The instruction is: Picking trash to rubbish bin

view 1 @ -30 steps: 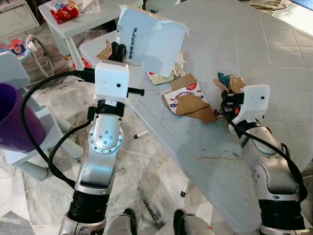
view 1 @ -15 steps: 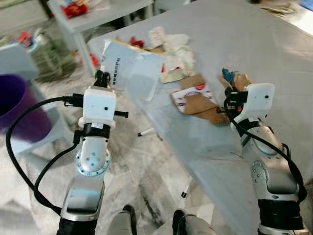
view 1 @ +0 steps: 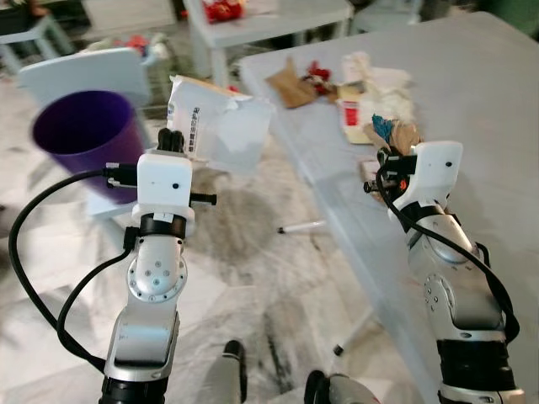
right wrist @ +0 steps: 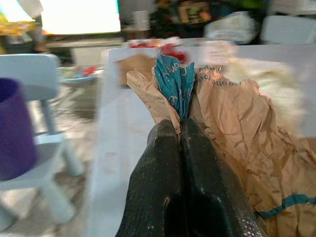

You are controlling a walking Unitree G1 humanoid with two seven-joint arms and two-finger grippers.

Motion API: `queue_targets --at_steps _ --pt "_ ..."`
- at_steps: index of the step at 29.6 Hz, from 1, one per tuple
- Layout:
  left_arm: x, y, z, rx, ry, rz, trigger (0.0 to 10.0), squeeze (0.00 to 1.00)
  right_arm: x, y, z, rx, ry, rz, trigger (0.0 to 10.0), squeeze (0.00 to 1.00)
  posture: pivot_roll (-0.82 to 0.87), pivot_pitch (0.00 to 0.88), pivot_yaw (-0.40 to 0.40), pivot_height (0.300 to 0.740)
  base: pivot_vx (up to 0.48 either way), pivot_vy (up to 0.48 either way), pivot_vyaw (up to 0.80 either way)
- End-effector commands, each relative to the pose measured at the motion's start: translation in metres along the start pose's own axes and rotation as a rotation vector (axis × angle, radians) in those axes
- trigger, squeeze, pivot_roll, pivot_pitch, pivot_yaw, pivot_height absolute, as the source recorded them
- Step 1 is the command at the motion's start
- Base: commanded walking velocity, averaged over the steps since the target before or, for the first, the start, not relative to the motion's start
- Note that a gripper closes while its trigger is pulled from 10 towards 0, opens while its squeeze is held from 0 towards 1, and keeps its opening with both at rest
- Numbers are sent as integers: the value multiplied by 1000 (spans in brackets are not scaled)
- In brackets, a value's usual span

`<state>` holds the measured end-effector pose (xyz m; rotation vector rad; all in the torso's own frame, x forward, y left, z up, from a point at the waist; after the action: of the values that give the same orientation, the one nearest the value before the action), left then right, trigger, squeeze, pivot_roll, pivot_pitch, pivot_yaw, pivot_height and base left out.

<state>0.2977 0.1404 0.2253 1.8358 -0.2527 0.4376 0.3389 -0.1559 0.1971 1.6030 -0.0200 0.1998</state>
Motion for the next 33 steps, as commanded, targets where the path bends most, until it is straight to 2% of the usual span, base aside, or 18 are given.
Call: queue_targets --at_steps 1,26,33 --pt "0 -1 0 -6 -7 -11 0 0 -1 0 2 0 -6 3 0 0 52 209 -19 740 0 0 800" --pt "7 -7 0 -60 6 -43 0 0 1 5 0 4 18 21 0 0 38 199 -34 740 0 0 800" --pt "7 -6 1 -98 2 -49 0 0 0 6 1 19 12 27 0 0 36 199 -33 740 0 0 72"
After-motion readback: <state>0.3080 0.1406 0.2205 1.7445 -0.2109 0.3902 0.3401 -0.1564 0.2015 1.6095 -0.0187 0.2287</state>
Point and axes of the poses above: a point about 5 cm out from each wrist's last joint towards the gripper, its own x axis pointing out of the wrist towards the gripper, its own y axis along the axis of the wrist's last joint, z = x × y, the point moved 2 cm from there along x, pointing out of the wrist towards the gripper, and after that the axes turned 2 degrees about x, right-handed, at the moved point
